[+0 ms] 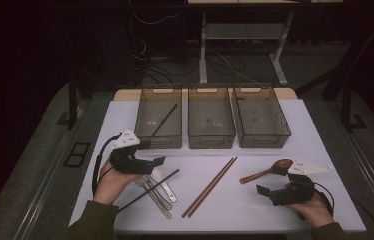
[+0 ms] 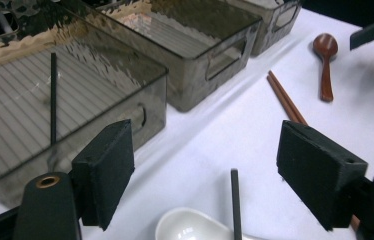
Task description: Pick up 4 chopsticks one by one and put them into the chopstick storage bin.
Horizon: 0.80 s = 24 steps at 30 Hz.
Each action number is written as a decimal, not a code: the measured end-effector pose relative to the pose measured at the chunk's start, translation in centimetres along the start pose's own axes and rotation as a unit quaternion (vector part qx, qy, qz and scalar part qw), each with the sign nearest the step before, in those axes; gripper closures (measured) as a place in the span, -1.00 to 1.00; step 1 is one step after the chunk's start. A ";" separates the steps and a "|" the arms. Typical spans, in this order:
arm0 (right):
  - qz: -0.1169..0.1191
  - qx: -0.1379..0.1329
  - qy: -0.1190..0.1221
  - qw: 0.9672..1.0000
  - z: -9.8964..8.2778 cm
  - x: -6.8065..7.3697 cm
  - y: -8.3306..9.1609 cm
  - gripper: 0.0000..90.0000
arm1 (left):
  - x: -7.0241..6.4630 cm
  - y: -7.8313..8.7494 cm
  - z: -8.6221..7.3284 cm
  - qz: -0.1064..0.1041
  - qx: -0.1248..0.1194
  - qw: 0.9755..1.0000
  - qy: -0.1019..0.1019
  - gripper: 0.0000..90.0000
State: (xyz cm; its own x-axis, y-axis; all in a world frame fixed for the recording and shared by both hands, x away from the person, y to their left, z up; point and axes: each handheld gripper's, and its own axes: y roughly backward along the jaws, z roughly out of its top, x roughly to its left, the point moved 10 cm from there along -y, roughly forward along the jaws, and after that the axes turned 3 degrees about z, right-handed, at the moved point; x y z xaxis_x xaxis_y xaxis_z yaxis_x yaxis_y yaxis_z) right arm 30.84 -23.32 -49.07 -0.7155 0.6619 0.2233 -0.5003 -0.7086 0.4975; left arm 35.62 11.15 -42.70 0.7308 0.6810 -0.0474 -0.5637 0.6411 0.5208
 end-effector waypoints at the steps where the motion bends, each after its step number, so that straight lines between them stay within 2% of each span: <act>1: 0.001 -0.001 -0.001 1.000 0.0 0.0 0.0 -0.94 | -0.2 0.1 -0.2 -0.002 -0.001 1.000 -0.001 -0.52; 8: -0.002 -0.001 -0.002 1.000 0.0 0.0 0.0 -0.94 | -1.2 1.1 -2.1 -0.002 -0.007 1.000 -0.001 -0.52; 13: -0.001 0.000 0.001 1.000 0.0 0.0 0.0 -0.94 | -1.8 1.5 -3.5 0.002 -0.002 1.000 -0.004 -0.52; 22: 0.000 0.000 0.001 1.000 0.0 0.0 0.0 -0.94 | -2.8 2.6 -5.7 -0.004 0.001 1.000 -0.012 -0.48; 24: -0.001 0.000 0.002 1.000 0.0 0.0 0.0 -0.94 | -2.8 2.8 -6.2 -0.002 0.001 1.000 -0.009 -0.45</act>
State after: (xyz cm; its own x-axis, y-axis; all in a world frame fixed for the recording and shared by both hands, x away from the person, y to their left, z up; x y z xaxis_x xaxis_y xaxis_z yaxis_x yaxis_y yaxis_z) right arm 30.82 -23.34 -49.08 -0.7163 0.6623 0.2198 -0.5015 -0.7076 0.4978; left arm 29.58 13.24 -46.35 0.7401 0.6716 -0.0349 -0.5595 0.6438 0.5220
